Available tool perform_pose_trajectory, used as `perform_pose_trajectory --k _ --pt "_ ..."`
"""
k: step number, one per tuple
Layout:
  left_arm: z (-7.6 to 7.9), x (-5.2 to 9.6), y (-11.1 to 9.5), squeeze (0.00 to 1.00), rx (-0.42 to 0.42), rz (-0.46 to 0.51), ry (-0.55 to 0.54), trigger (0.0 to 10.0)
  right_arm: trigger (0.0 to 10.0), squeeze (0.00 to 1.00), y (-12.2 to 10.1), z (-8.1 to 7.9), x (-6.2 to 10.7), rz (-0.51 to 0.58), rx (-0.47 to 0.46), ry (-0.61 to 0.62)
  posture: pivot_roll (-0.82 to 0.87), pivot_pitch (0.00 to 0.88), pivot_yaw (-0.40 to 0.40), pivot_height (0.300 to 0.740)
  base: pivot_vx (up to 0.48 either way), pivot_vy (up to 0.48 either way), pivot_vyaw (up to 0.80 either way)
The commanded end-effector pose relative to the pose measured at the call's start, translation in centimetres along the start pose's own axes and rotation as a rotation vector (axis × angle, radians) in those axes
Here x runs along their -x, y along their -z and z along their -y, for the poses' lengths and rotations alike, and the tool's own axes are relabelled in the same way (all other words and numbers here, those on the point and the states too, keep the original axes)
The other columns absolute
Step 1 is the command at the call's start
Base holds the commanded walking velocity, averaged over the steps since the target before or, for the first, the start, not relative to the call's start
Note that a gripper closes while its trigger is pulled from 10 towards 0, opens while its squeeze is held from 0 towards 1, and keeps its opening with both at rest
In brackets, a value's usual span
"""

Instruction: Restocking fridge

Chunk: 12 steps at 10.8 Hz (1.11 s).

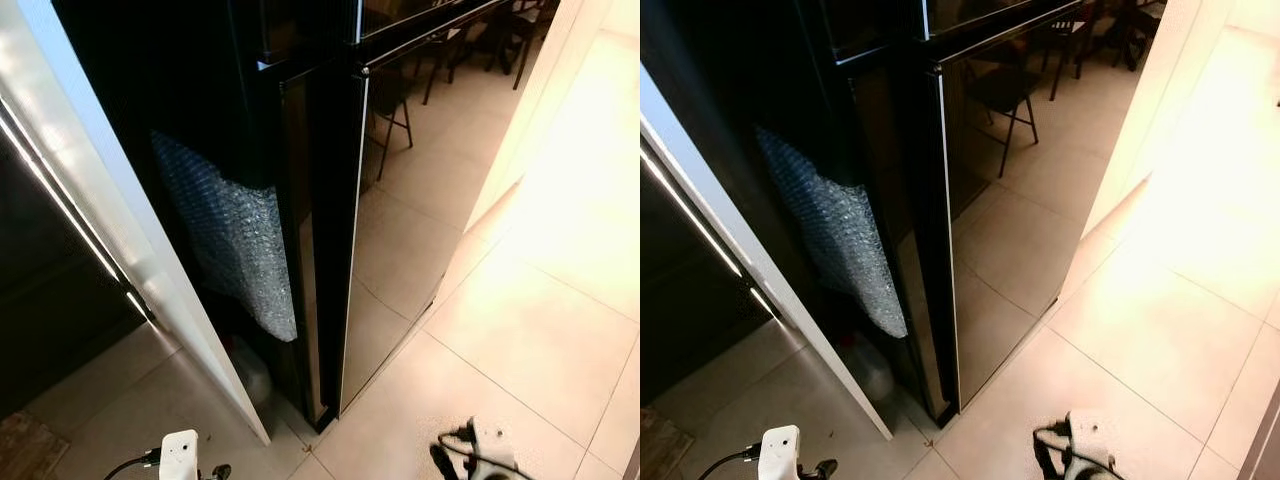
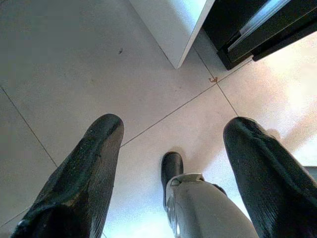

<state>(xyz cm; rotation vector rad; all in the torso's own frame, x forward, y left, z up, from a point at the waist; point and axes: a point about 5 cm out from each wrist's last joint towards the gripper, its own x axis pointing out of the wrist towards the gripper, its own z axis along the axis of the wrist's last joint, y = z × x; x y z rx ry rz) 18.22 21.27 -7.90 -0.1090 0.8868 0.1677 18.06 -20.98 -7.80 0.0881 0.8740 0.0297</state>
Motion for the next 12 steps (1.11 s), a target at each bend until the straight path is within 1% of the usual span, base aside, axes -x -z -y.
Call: perform_pose_trajectory --k 1,2,3,5,6,8,10,11,12 --pt "-0.2 0.1 0.8 0.0 -0.029 -0.041 -0.004 10.0 10.0 0.0 1.0 -0.2 0.1 -0.039 -0.005 0.009 -0.09 0.018 0.028 0.74 0.0 0.0 0.0" --pt "-0.2 0.1 0.8 0.0 -0.033 -0.038 -0.004 10.0 10.0 0.0 1.2 -0.5 0.1 -0.043 -0.006 0.007 -0.09 0.018 0.028 0.74 0.0 0.0 0.0" --pt "-0.2 0.1 0.8 0.0 -0.041 -0.04 -0.01 10.0 10.0 0.0 1.6 -0.8 0.1 -0.051 -0.019 0.013 -0.09 0.019 0.028 0.74 0.0 -0.315 0.0" --pt "-0.2 0.1 0.8 0.0 -0.036 -0.04 -0.009 10.0 10.0 0.0 2.0 -0.8 0.2 -0.069 -0.041 0.041 -0.09 0.026 0.026 0.74 0.0 -0.338 0.0" --pt "-0.2 0.1 0.7 0.0 -0.04 -0.041 -0.009 10.0 10.0 0.0 2.1 -0.7 0.2 -0.066 -0.08 0.073 -0.09 0.032 0.025 0.74 0.0 -0.368 0.0" --pt "-0.1 0.1 0.7 0.0 -0.028 -0.043 -0.008 10.0 10.0 0.0 2.9 -0.8 0.4 -0.092 -0.064 0.074 -0.09 0.044 0.025 0.74 0.0 -0.379 0.0" --pt "-0.2 0.1 0.7 0.0 -0.026 -0.044 -0.007 10.0 10.0 0.0 3.4 -0.3 0.7 -0.106 -0.084 0.108 -0.09 0.044 0.025 0.74 0.0 -0.379 0.0" --pt "-0.2 0.1 0.7 0.0 -0.028 -0.045 -0.005 10.0 10.0 0.0 3.5 0.3 0.8 -0.107 -0.089 0.135 -0.1 0.051 0.028 0.74 0.0 -0.379 0.0" --pt "-0.2 0.1 0.7 0.0 -0.029 -0.045 -0.005 10.0 10.0 0.0 3.4 0.6 0.9 -0.106 -0.088 0.143 -0.1 0.054 0.029 0.74 0.0 -0.379 0.0"
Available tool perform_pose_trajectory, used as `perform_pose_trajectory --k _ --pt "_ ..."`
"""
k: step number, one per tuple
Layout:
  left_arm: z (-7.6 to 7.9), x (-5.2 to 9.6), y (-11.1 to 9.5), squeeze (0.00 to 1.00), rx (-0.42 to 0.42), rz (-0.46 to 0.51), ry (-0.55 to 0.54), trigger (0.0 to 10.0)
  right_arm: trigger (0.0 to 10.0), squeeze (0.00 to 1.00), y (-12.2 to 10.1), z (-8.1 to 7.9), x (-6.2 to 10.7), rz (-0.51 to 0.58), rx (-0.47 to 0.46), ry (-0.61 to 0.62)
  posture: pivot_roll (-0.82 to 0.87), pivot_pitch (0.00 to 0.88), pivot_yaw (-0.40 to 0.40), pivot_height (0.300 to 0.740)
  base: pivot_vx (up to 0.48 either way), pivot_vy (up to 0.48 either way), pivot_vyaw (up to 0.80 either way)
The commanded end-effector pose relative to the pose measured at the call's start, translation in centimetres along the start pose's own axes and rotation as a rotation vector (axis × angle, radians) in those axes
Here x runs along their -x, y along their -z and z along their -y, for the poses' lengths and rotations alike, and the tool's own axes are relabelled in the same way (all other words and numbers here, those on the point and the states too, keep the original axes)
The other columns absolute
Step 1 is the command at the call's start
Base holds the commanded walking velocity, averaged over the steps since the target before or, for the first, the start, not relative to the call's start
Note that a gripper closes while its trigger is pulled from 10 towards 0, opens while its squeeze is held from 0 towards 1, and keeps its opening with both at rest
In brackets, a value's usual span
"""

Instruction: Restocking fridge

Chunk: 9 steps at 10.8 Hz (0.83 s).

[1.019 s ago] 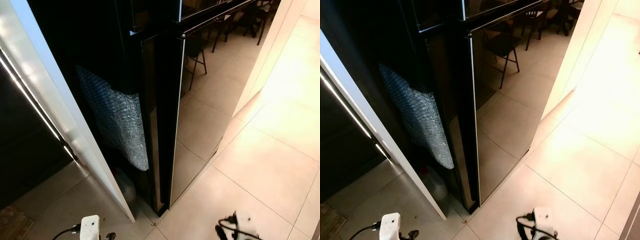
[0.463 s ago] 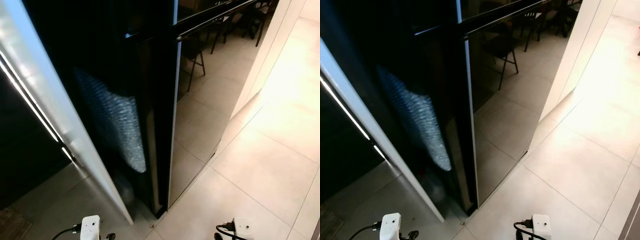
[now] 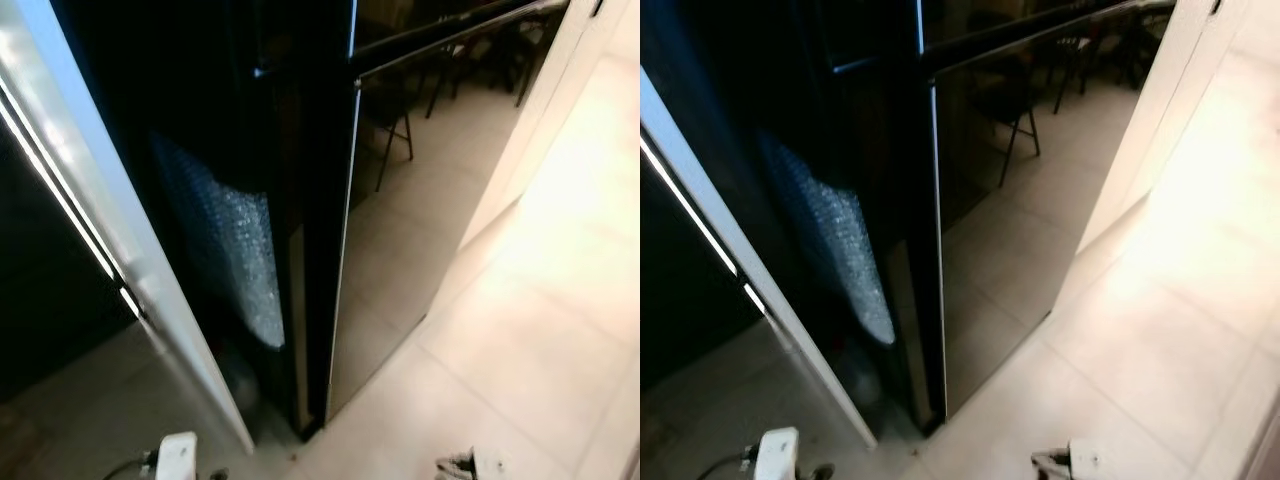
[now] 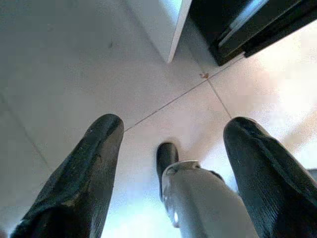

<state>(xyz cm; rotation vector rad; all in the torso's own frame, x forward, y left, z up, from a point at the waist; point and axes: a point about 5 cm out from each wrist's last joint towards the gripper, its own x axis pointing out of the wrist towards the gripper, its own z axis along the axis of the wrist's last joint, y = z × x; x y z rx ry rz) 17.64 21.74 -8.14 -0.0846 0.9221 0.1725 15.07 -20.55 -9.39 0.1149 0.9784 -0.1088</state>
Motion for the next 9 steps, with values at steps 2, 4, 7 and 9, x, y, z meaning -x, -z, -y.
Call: perform_pose_trajectory --k 2,4,7,9 --pt "0.38 -0.03 0.16 0.0 -0.008 -0.012 0.013 10.0 10.0 0.0 -0.04 1.11 0.15 -0.001 -0.023 0.048 -0.1 0.054 0.029 0.74 0.0 -0.379 0.0" --pt "0.34 -0.04 0.1 0.0 -0.01 -0.01 0.014 10.0 10.0 0.0 0.07 1.0 0.14 -0.004 -0.035 0.056 -0.1 0.055 0.033 0.74 0.0 -0.381 0.0" --pt "0.31 -0.04 0.07 0.0 -0.012 -0.011 0.014 10.0 10.0 0.0 0.6 0.75 0.19 -0.021 -0.037 0.057 -0.1 0.054 0.034 0.74 0.0 -0.38 -0.22" --pt "0.31 -0.04 0.07 0.0 -0.015 -0.012 0.015 10.0 10.0 0.0 0.81 0.89 0.24 -0.03 -0.044 0.066 -0.1 0.053 0.035 0.74 0.0 -0.381 -0.78"
